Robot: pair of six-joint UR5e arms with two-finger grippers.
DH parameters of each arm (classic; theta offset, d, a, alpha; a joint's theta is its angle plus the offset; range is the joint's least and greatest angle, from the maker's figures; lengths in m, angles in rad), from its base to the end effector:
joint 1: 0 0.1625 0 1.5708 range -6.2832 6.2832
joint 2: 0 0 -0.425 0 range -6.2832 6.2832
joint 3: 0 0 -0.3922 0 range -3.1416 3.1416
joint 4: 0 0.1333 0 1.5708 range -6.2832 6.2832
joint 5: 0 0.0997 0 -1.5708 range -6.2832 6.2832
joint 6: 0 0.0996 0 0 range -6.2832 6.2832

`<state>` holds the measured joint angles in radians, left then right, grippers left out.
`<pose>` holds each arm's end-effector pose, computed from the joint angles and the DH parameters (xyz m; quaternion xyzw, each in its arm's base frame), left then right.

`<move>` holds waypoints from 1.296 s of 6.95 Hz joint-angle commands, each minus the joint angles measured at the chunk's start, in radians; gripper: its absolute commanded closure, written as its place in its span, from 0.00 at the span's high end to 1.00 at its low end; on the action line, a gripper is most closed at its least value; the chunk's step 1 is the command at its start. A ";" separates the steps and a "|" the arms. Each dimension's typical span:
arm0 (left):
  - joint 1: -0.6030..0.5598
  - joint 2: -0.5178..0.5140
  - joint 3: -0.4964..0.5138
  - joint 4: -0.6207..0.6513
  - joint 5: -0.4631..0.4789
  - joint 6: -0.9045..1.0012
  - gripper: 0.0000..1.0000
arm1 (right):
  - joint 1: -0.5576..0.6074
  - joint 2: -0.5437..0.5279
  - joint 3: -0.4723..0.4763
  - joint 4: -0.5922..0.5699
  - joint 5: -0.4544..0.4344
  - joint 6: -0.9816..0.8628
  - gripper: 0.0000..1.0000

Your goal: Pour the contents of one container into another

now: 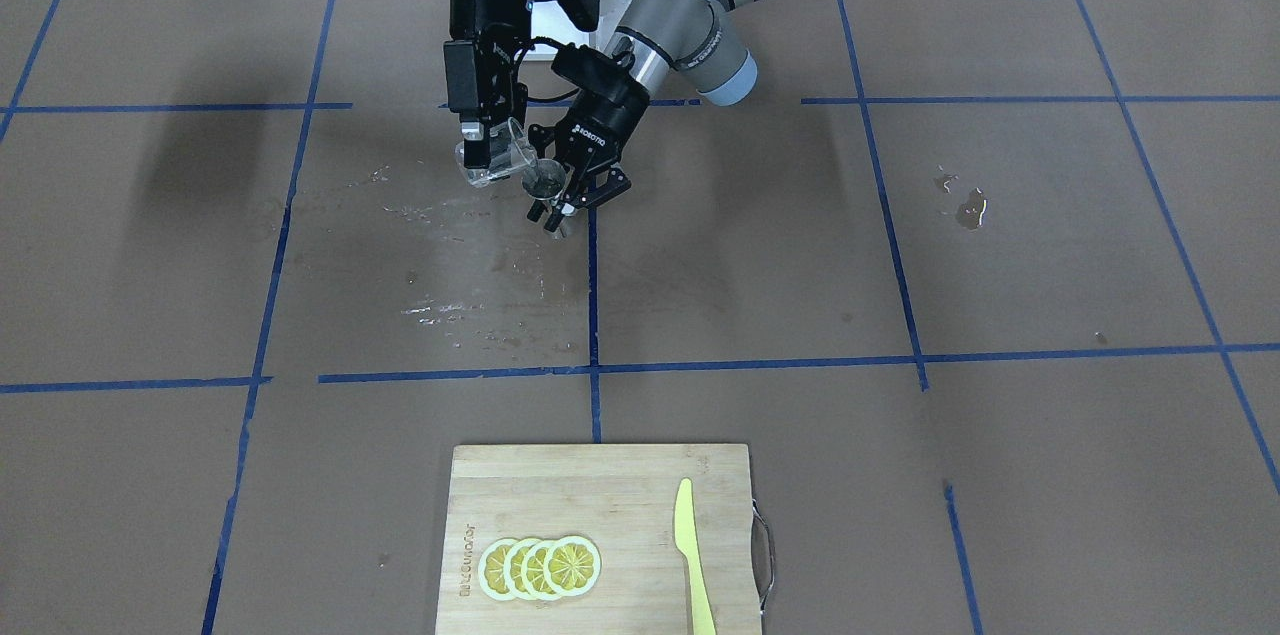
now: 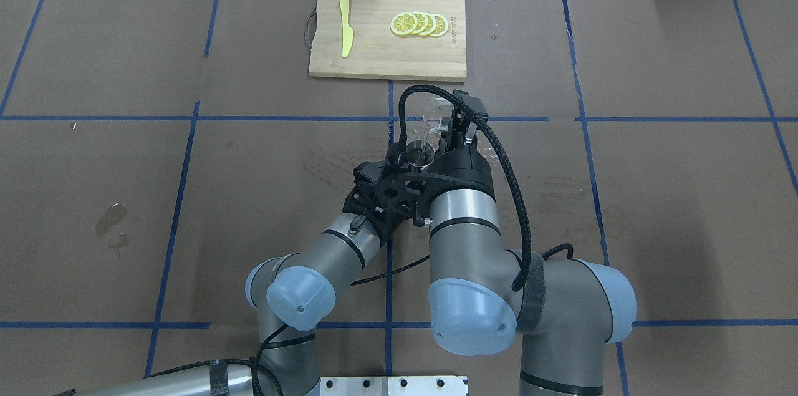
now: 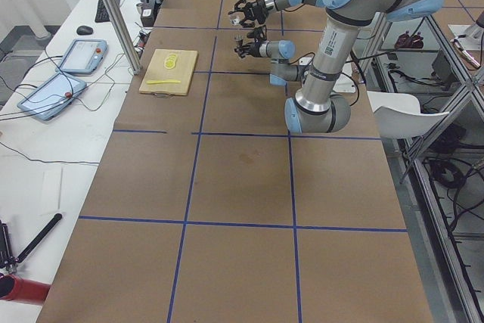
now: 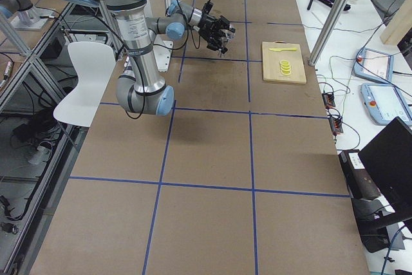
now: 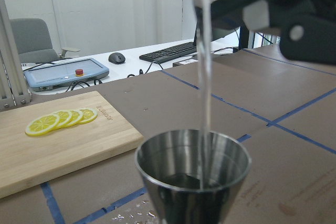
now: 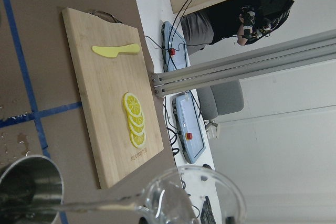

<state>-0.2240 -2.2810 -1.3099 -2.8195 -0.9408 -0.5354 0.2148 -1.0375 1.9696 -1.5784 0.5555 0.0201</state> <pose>0.6375 -0.3421 0.2053 0.5857 0.4563 0.0343 0.6690 -0.4927 -0.3305 0.1656 0.5774 0.0886 -0.3143 0.7484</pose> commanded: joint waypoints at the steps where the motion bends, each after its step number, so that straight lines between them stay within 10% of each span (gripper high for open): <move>1: 0.000 0.000 0.000 0.000 -0.001 0.000 0.00 | 0.003 0.001 0.000 0.000 -0.002 -0.026 0.00; 6: -0.011 0.002 -0.009 -0.002 0.004 0.000 0.00 | 0.006 0.019 0.008 0.017 0.038 0.527 0.00; 9: -0.051 0.198 -0.224 -0.014 0.011 -0.011 0.00 | 0.021 -0.121 0.009 0.361 0.126 0.854 0.00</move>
<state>-0.2584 -2.1871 -1.4146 -2.8294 -0.9305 -0.5421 0.2324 -1.0868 1.9774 -1.3302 0.6643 0.7903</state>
